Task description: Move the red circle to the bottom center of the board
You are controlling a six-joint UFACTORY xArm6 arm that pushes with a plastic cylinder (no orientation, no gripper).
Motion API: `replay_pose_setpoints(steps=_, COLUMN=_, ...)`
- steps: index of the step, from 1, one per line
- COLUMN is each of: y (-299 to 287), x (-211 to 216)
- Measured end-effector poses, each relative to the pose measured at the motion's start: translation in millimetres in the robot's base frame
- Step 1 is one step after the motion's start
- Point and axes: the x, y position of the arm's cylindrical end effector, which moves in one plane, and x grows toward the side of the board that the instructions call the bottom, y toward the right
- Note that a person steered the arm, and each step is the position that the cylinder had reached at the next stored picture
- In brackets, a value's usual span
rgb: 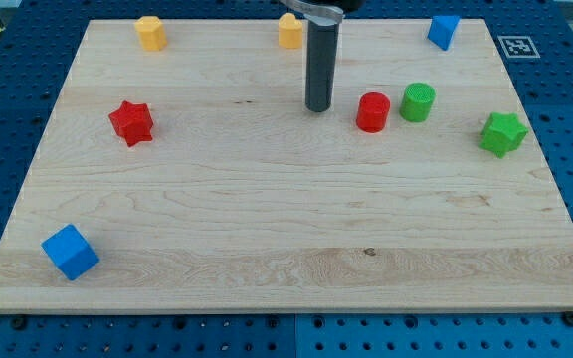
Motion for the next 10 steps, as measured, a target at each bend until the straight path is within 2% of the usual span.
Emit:
replay_pose_setpoints(steps=2, y=20.5, x=-12.7)
replay_pose_setpoints(steps=5, y=61.0, x=-7.4)
replay_pose_setpoints(steps=10, y=63.0, x=11.7)
